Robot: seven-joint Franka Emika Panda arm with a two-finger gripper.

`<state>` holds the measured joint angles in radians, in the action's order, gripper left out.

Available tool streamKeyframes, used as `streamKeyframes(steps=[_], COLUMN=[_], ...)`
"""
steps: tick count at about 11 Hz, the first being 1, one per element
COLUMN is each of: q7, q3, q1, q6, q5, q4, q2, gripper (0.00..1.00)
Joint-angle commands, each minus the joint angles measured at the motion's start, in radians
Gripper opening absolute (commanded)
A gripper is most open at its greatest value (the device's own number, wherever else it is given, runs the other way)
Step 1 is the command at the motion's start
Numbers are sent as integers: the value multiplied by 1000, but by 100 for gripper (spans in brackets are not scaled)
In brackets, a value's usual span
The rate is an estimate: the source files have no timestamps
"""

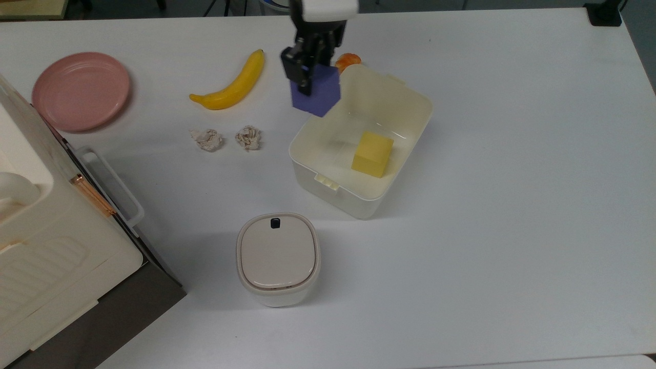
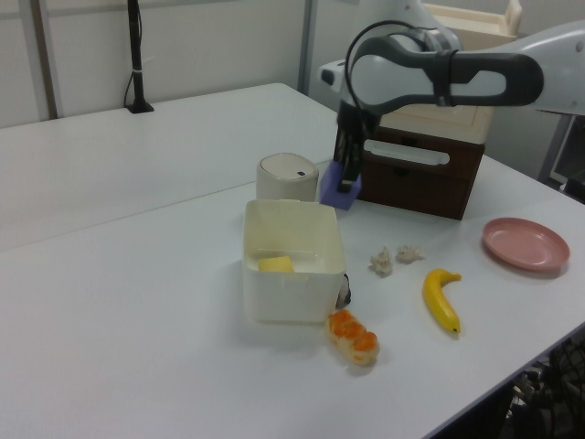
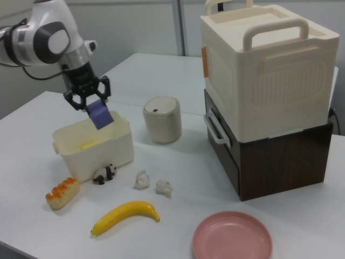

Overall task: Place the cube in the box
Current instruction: 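Carry the purple cube over the cream box and lower it inside, then open the gripper to release the cube and raise it away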

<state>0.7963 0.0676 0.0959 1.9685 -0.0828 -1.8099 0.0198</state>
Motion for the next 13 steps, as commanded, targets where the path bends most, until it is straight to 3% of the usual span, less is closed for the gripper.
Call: streamKeyframes(steps=[1, 2, 3, 10, 11, 13], q7=[-17, -19, -16, -15, -55, -280], q3=[6, 9, 11, 11, 11, 11], q1=[54, 64, 67, 51, 27, -21], q6=[-17, -16, -14, -48, -113, -224], q5=[14, 14, 12, 15, 15, 41], q4=[15, 15, 15, 15, 15, 93], q2=[18, 32, 41, 6, -20, -37], gripper=[36, 51, 100, 100, 100, 100])
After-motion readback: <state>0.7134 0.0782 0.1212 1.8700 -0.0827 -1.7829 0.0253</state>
